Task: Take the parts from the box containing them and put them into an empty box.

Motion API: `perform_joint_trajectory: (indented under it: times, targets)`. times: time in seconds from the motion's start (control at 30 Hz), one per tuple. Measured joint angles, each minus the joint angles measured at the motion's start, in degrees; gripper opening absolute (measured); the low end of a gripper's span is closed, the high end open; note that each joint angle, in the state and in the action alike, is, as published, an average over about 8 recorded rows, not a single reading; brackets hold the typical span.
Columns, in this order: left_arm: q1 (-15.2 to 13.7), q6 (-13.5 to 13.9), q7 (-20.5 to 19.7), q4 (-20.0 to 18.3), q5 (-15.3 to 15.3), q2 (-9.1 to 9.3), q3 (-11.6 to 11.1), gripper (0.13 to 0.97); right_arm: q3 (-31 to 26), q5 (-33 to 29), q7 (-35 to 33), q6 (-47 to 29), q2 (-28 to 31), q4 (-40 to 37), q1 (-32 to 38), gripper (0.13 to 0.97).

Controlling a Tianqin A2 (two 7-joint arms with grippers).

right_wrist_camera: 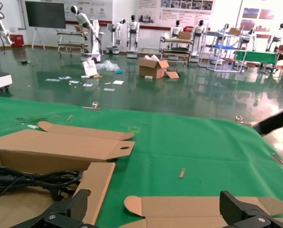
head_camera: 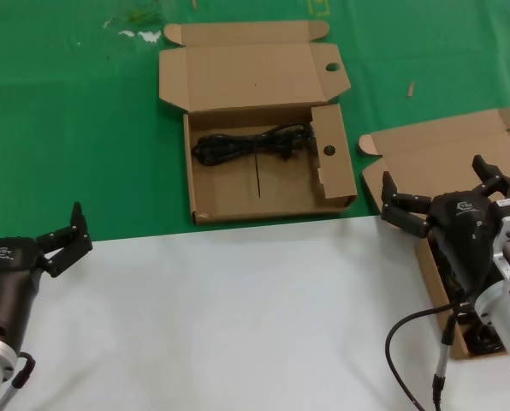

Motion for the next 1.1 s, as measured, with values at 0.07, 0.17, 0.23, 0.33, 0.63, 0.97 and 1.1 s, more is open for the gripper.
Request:
perform_joint_trajectory:
  times: [0.07,0.17,0.23,0.33,0.63,0.97,1.1]
  targets:
    - [0.0,0.0,0.0,0.0,0.0,0.0,0.0,0.966,0.08,0.07,0.09,0.26,0.02,0.24,-0.32,0.966]
    - [0.0,0.0,0.0,0.0,-0.01,0.0,0.0,0.966,0.11,0.09,0.12,0.35,0.02,0.31,-0.42,0.966]
    - [0.0,0.0,0.0,0.0,0.0,0.0,0.0,0.966,0.12,0.09,0.12,0.36,0.02,0.32,-0.44,0.966]
    - [0.0,0.0,0.0,0.0,0.0,0.0,0.0,0.966,0.12,0.09,0.12,0.36,0.02,0.33,-0.44,0.966]
    - [0.0,0.0,0.0,0.0,0.01,0.0,0.0,0.966,0.12,0.09,0.12,0.36,0.02,0.33,-0.44,0.966]
    - [0.0,0.0,0.0,0.0,0.0,0.0,0.0,0.966,0.12,0.09,0.12,0.36,0.02,0.33,-0.44,0.966]
    - [0.0,0.0,0.0,0.0,0.0,0.0,0.0,0.966,0.12,0.09,0.12,0.36,0.02,0.33,-0.44,0.966]
